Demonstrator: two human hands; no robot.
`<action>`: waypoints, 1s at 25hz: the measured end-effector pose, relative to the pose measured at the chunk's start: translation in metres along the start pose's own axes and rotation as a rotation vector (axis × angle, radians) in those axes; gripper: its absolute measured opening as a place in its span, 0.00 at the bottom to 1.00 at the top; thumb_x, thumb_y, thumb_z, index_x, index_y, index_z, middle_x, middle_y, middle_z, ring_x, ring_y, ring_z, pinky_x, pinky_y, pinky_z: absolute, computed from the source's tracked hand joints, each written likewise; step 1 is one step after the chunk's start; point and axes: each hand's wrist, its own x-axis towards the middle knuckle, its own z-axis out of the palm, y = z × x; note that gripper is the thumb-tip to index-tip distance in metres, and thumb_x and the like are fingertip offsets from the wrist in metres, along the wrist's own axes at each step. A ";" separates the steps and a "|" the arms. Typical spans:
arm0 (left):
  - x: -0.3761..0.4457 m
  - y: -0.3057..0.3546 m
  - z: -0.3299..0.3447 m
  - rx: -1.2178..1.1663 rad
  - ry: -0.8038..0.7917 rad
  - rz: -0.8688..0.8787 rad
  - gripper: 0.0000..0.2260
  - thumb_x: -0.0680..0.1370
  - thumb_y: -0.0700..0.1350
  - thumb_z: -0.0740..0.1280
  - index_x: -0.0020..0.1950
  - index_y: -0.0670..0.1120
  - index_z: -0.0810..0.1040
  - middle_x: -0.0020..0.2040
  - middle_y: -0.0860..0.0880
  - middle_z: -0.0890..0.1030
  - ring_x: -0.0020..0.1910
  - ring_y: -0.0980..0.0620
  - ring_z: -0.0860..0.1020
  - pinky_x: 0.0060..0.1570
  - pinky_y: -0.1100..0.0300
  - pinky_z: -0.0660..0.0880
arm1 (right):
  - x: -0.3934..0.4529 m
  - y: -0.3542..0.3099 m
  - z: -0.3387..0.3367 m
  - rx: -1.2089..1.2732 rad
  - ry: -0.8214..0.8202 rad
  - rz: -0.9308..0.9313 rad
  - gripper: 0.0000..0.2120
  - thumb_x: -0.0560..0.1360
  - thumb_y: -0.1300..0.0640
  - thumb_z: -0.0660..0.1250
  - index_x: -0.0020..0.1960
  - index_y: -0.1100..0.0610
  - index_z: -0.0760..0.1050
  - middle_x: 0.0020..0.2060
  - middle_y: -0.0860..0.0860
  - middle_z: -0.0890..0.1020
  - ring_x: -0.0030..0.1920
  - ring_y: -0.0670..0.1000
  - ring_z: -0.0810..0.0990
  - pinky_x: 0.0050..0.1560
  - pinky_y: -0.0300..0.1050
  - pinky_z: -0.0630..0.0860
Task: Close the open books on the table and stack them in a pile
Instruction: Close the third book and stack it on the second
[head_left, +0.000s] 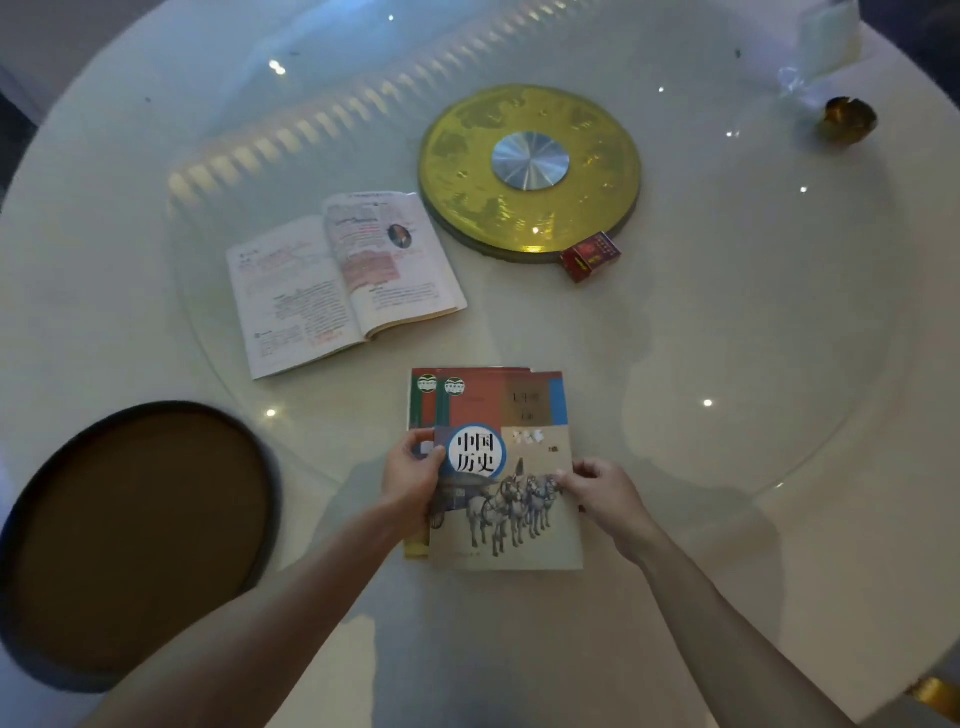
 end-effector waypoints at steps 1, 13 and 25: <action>0.003 -0.005 -0.004 0.102 0.039 0.062 0.08 0.81 0.41 0.66 0.59 0.47 0.77 0.51 0.42 0.84 0.42 0.45 0.85 0.37 0.46 0.84 | -0.002 0.001 0.009 -0.092 0.013 -0.016 0.11 0.76 0.53 0.73 0.46 0.62 0.84 0.42 0.53 0.89 0.45 0.54 0.88 0.48 0.57 0.83; 0.013 0.000 -0.031 0.511 0.116 0.310 0.13 0.79 0.44 0.67 0.63 0.50 0.80 0.54 0.46 0.81 0.50 0.48 0.81 0.43 0.55 0.81 | -0.006 -0.018 0.054 -0.309 0.228 -0.074 0.10 0.79 0.55 0.68 0.60 0.51 0.77 0.49 0.48 0.84 0.48 0.50 0.84 0.41 0.44 0.76; 0.042 0.027 -0.070 0.505 0.129 0.237 0.18 0.80 0.53 0.67 0.67 0.46 0.80 0.57 0.47 0.85 0.52 0.50 0.81 0.47 0.60 0.75 | 0.020 -0.059 0.071 -0.463 0.448 -0.149 0.16 0.80 0.54 0.65 0.66 0.56 0.75 0.55 0.51 0.79 0.54 0.52 0.80 0.54 0.54 0.81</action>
